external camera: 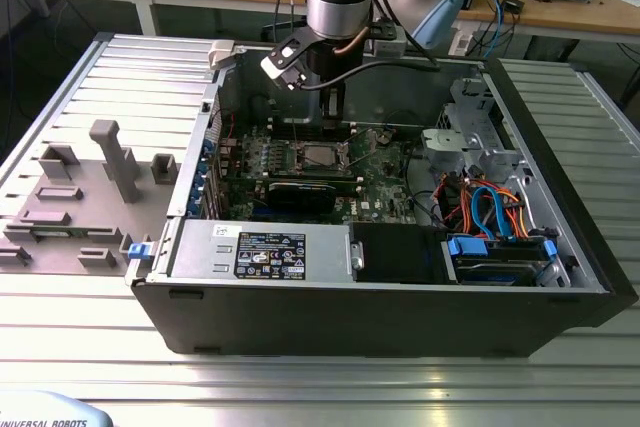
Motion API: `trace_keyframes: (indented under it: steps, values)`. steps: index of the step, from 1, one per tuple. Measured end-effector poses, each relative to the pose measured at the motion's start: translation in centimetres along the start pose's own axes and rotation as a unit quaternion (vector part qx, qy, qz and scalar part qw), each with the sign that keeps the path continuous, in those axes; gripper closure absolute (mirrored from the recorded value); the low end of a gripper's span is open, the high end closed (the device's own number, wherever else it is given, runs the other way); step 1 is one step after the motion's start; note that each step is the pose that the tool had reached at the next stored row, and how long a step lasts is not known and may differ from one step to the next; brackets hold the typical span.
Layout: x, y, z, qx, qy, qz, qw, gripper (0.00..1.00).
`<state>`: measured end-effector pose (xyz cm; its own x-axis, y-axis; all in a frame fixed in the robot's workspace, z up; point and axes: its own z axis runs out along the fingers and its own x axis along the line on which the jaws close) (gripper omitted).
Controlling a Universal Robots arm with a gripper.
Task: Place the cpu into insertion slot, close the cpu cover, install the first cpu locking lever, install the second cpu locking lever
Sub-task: 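Close the cpu cover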
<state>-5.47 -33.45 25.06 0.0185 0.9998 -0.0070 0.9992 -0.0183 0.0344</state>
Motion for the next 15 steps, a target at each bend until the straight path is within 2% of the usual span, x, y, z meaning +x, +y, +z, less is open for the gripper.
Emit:
trace_keyframes:
  steps: [5, 11, 15]
  values:
    - [-0.01, 0.02, -0.52, 0.0, -0.0001, 0.0, 1.0, 0.89]
    - [-0.01, 0.05, -1.47, 0.0, -0.0001, 0.0, 1.0, 0.89]
    - [-0.01, 0.05, -1.51, 0.0, 0.0, 0.0, 1.0, 0.89]
